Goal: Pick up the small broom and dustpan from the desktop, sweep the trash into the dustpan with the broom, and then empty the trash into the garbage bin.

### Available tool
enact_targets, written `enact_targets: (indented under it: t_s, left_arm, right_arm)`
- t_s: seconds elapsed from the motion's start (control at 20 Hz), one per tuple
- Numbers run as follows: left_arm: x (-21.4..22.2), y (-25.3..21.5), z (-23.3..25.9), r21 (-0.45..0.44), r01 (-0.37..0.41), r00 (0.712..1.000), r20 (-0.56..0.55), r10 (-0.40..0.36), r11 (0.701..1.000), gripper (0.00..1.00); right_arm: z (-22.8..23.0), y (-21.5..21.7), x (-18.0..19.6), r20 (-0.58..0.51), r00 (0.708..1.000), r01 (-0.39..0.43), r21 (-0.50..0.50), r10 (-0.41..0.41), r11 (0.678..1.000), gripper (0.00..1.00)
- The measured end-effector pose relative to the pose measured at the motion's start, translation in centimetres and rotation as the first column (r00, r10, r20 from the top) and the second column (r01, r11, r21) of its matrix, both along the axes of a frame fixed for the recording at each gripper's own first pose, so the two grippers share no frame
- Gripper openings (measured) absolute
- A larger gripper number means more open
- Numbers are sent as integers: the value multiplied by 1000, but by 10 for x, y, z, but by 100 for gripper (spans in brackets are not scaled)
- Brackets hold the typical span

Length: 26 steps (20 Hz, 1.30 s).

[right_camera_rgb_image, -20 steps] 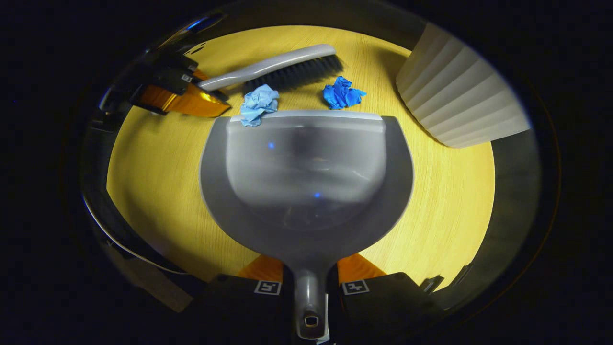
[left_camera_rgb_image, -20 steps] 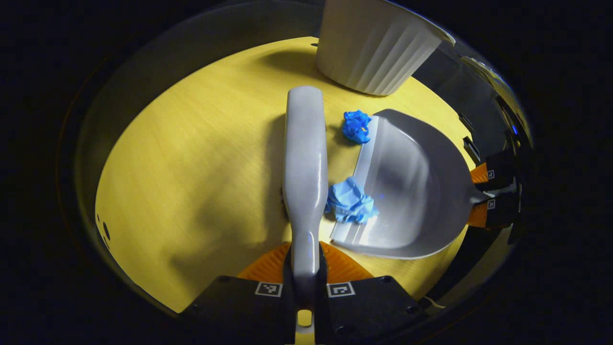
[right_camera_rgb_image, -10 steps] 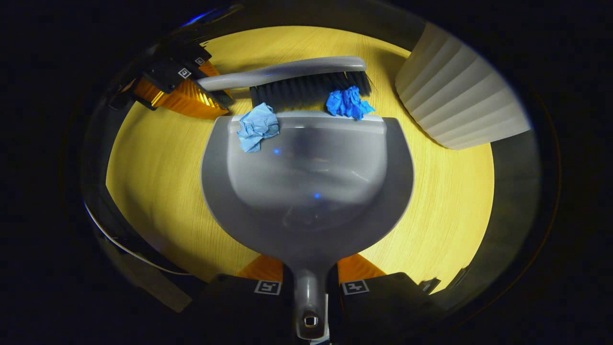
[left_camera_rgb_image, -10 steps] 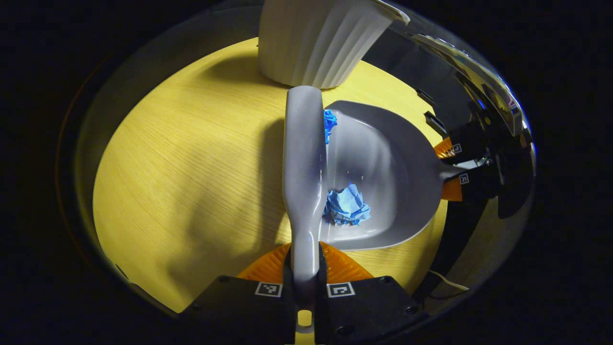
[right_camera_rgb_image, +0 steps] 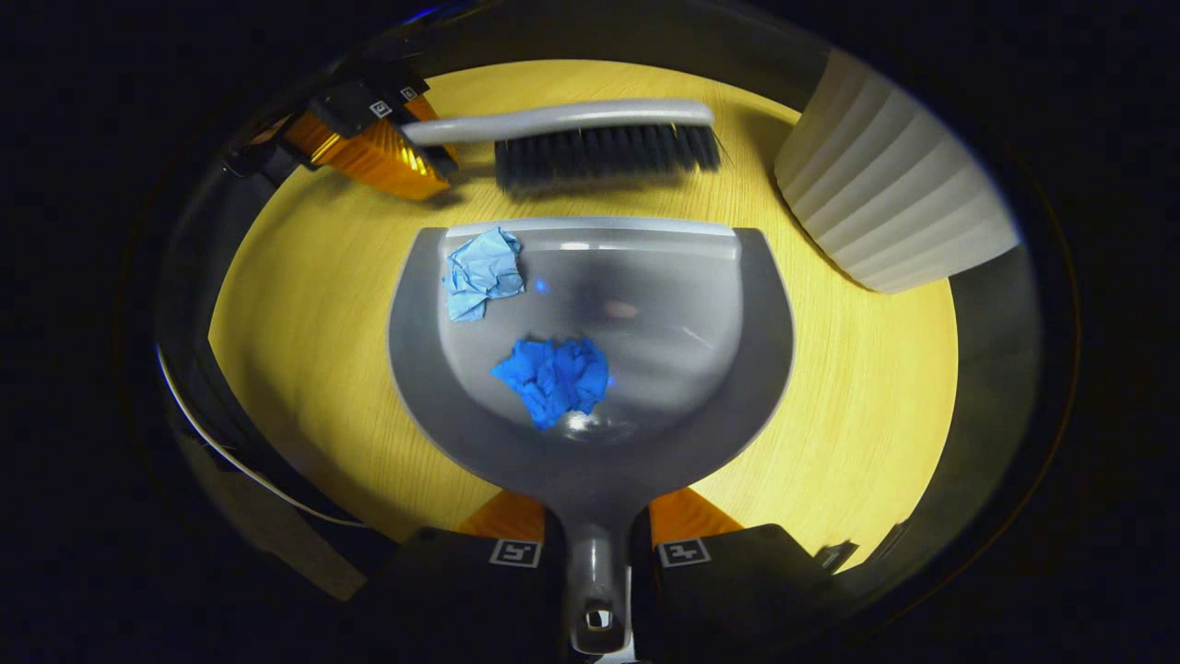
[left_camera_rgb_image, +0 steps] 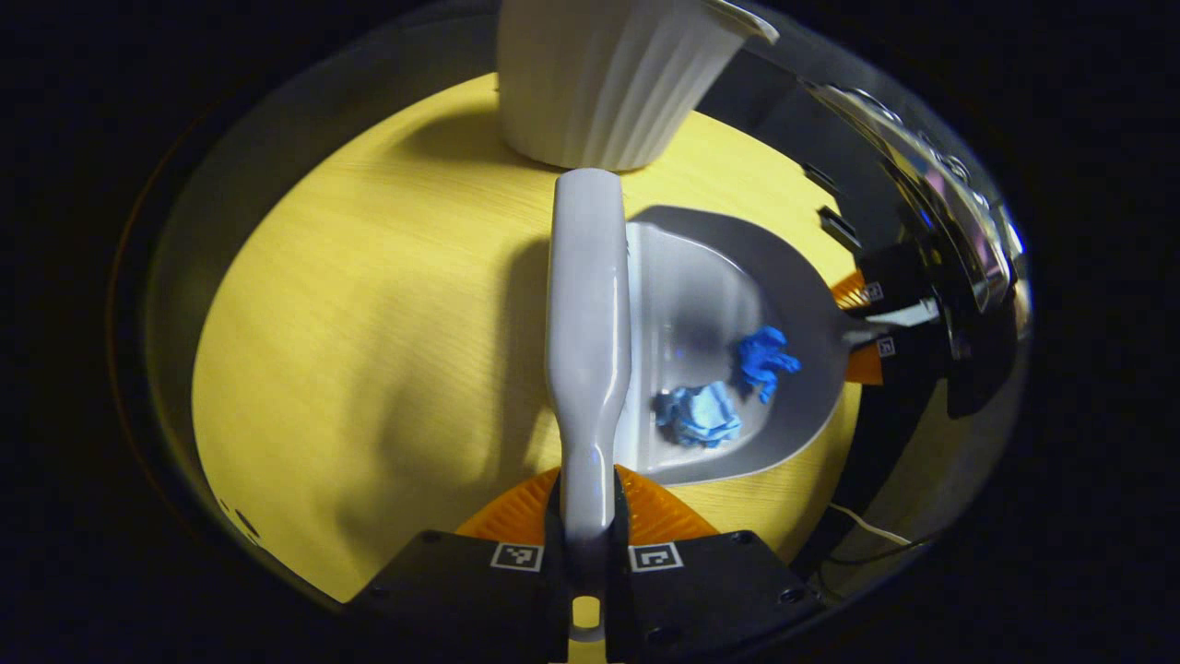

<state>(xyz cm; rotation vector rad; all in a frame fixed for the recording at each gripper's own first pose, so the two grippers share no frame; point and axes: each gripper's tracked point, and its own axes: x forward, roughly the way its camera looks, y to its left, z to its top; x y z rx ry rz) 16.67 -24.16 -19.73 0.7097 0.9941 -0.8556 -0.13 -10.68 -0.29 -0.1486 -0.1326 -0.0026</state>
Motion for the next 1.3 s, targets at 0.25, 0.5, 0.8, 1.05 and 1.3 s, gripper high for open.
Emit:
enact_targets:
  t_s: [0.25,0.5,0.8,1.05,1.3]
  left_arm:
    - [-2,31,2,-79,-204,975,67,210,976,19]
    - [-12,54,-15,-184,-345,936,7,353,920,19]
    - [-14,63,-24,-228,-368,927,-17,374,901,19]
    - [-10,65,-22,-233,-369,928,-41,370,900,19]
    - [-8,63,-16,-235,-357,933,-42,358,904,19]
  right_arm:
    - [-8,-10,-11,50,998,-31,50,29,998,31]
    - [-17,-38,-85,127,992,-21,174,-2,985,31]
    - [-15,-68,-203,220,973,-9,307,-62,952,31]
    - [13,-101,-271,305,942,14,387,-142,922,31]
    - [61,-166,-305,368,876,129,443,-311,887,30]
